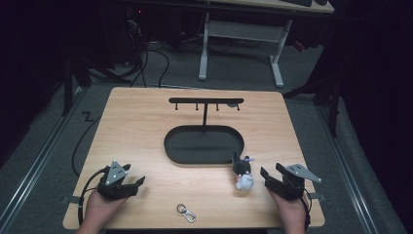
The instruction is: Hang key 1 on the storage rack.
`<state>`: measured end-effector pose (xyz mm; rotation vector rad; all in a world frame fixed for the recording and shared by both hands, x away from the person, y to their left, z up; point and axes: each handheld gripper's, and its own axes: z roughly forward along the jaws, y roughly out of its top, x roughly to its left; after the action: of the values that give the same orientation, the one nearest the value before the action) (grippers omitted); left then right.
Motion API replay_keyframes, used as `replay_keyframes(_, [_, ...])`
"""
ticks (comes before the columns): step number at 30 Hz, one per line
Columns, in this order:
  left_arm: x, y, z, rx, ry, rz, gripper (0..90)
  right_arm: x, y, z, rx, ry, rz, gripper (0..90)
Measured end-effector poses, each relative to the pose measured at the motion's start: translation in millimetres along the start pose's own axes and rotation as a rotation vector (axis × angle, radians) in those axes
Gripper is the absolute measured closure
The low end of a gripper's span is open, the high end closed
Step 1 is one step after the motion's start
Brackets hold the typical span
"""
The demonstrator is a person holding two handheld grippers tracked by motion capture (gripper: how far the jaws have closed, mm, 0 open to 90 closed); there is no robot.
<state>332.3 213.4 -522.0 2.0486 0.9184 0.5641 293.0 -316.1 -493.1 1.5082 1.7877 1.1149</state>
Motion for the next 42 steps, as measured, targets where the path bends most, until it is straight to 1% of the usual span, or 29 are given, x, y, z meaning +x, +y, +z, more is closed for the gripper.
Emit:
replay_keyframes(2, [0.7, 0.7, -0.6, -0.005, 0.001, -0.003, 29.1, 0.2, -0.9, 2.9, 0.014, -0.005, -0.003, 34.4])
replay_keyframes(4, [0.9, 0.7, -0.6, -0.005, 0.002, -0.004, 29.0, 1.0, -1.1, 3.8, 0.016, -0.004, -0.010, 34.4])
replay_keyframes(5, [1.3, 0.7, -0.4, -0.005, 0.000, -0.006, 29.0, 2.2, -1.3, 4.1, 0.017, -0.001, -0.007, 34.8])
replay_keyframes(6, [1.5, 0.6, -0.5, -0.006, 0.000, -0.007, 29.0, 3.3, -1.5, 4.7, 0.021, 0.012, -0.012, 36.2])
replay_keyframes(10, [2.0, 0.2, -1.1, -0.005, -0.002, -0.008, 29.0, 4.9, -1.3, 6.1, 0.025, 0.009, -0.019, 36.2])
replay_keyframes(13, [3.0, 0.0, -2.3, -0.008, -0.002, -0.011, 29.1, 5.8, -1.9, 8.2, 0.042, 0.014, -0.014, 36.1])
replay_keyframes(17, [3.8, 0.2, -2.9, -0.010, 0.002, -0.013, 29.2, 7.3, -2.5, 9.6, 0.050, 0.025, -0.022, 36.2])
replay_keyframes(23, [2.7, 0.4, -2.6, -0.006, 0.001, -0.002, 29.4, 11.7, -1.4, 8.0, 0.058, 0.032, -0.038, 36.3])
replay_keyframes(25, [2.7, 0.5, -2.5, -0.007, -0.003, -0.001, 29.5, 14.8, 0.8, 6.2, 0.067, 0.043, -0.029, 37.3])
replay_keyframes(26, [2.7, 0.6, -2.5, -0.008, -0.004, 0.000, 29.5, 18.3, 3.6, 4.2, 0.068, 0.051, -0.036, 37.4])
replay_keyframes(27, [2.7, 0.7, -2.5, -0.008, -0.005, 0.001, 29.5, 18.3, 3.6, 4.2, 0.068, 0.051, -0.036, 37.4])
replay_keyframes(30, [2.8, 1.3, -2.4, -0.013, -0.009, 0.009, 29.6, 22.9, 8.0, 2.2, 0.096, 0.064, -0.037, 37.4])
replay_keyframes(31, [2.8, 1.4, -2.2, -0.013, -0.010, 0.014, 29.6, 23.6, 8.8, 2.1, 0.101, 0.066, -0.045, 37.3])
replay_keyframes(32, [3.2, 1.4, -1.9, -0.015, -0.017, 0.017, 29.6, 25.8, 10.6, 1.4, 0.130, 0.069, -0.057, 37.3])
replay_keyframes(33, [3.2, 1.4, -1.9, -0.015, -0.017, 0.017, 29.5, 25.8, 10.6, 1.4, 0.130, 0.069, -0.057, 37.3])
replay_keyframes(35, [3.5, 1.6, -1.5, -0.017, -0.021, 0.018, 29.5, 27.4, 11.4, 1.5, 0.176, 0.082, -0.057, 38.1])
replay_keyframes(36, [3.3, 1.9, -1.2, -0.018, -0.020, 0.022, 29.5, 29.1, 12.8, 0.1, 0.203, 0.085, -0.071, 38.8])
replay_keyframes(38, [3.2, 2.4, -1.3, -0.018, -0.020, 0.028, 29.5, 30.4, 14.1, -1.1, 0.209, 0.085, -0.077, 39.1])
replay_keyframes(39, [2.9, 2.6, -1.4, -0.020, -0.021, 0.028, 29.5, 32.0, 15.6, -2.0, 0.223, 0.087, -0.084, 38.9])
replay_keyframes(40, [2.6, 2.8, -1.7, -0.020, -0.023, 0.030, 29.5, 36.0, 19.3, -4.0, 0.248, 0.082, -0.107, 38.6])
replay_keyframes(42, [2.0, 3.1, -2.2, -0.021, -0.023, 0.033, 29.6, 37.7, 21.6, -5.0, 0.255, 0.087, -0.112, 38.6])
